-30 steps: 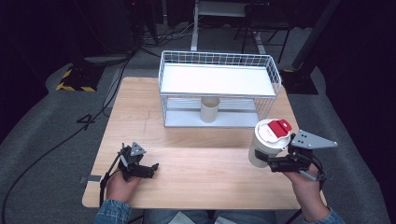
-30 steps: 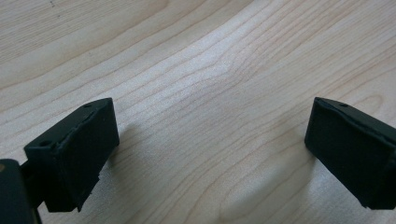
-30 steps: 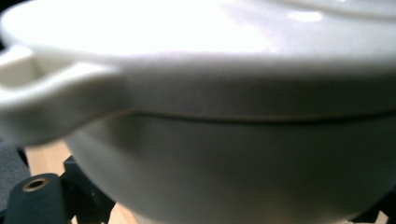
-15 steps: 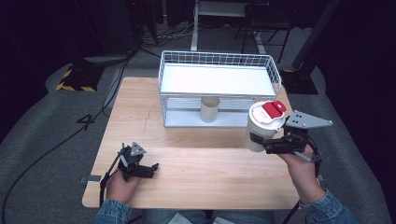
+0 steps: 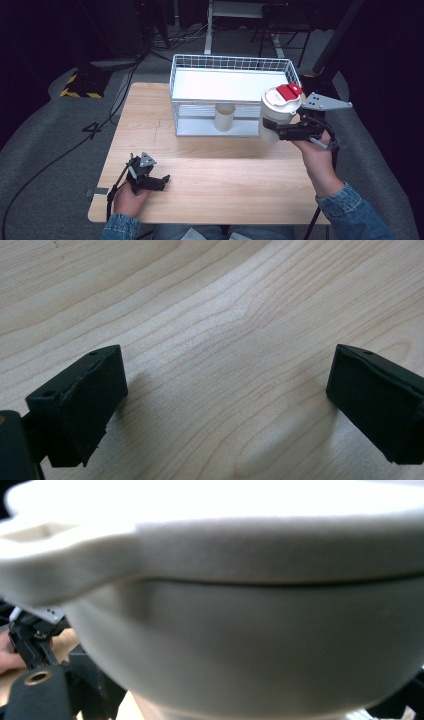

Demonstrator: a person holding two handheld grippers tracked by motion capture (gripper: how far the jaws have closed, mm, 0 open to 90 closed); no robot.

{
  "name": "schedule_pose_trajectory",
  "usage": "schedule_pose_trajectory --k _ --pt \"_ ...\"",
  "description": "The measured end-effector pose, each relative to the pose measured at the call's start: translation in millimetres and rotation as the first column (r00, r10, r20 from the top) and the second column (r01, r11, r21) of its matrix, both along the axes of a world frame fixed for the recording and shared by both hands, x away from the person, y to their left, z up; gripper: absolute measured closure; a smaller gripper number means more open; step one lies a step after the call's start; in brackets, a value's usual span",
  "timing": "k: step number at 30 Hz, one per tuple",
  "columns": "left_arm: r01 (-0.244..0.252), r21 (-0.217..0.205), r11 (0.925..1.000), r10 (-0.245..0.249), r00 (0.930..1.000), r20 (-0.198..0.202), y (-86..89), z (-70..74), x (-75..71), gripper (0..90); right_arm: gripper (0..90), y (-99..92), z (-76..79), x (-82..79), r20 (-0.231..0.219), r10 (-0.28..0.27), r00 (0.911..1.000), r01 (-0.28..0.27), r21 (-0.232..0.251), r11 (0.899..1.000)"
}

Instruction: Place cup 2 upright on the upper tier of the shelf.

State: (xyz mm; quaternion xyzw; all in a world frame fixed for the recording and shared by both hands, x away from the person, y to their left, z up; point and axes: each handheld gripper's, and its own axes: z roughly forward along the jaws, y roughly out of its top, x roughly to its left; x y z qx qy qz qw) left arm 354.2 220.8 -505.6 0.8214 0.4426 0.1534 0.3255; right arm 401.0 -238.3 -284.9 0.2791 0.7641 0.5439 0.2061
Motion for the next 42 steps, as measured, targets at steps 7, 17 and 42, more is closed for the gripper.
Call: schedule_pose_trajectory --k 7,17,42 --pt "0.0 0.0 1.0 0.0 1.0 0.0 0.0 0.0 0.0 3.5 13.2 11.0 12.1 19.9 -0.013 -0.011 0.9999 0.011 0.018 1.0" --pt "0.0 -0.001 1.0 0.0 1.0 -0.001 0.0 -0.1 -0.1 3.5 13.2 28.5 28.6 49.3 0.0 -0.037 0.9993 0.037 0.013 0.999" --pt "0.0 0.0 1.0 0.0 1.0 -0.001 0.0 0.0 -0.2 3.4 13.2 69.1 30.1 120.3 0.014 -0.106 0.9943 0.105 0.025 0.994"
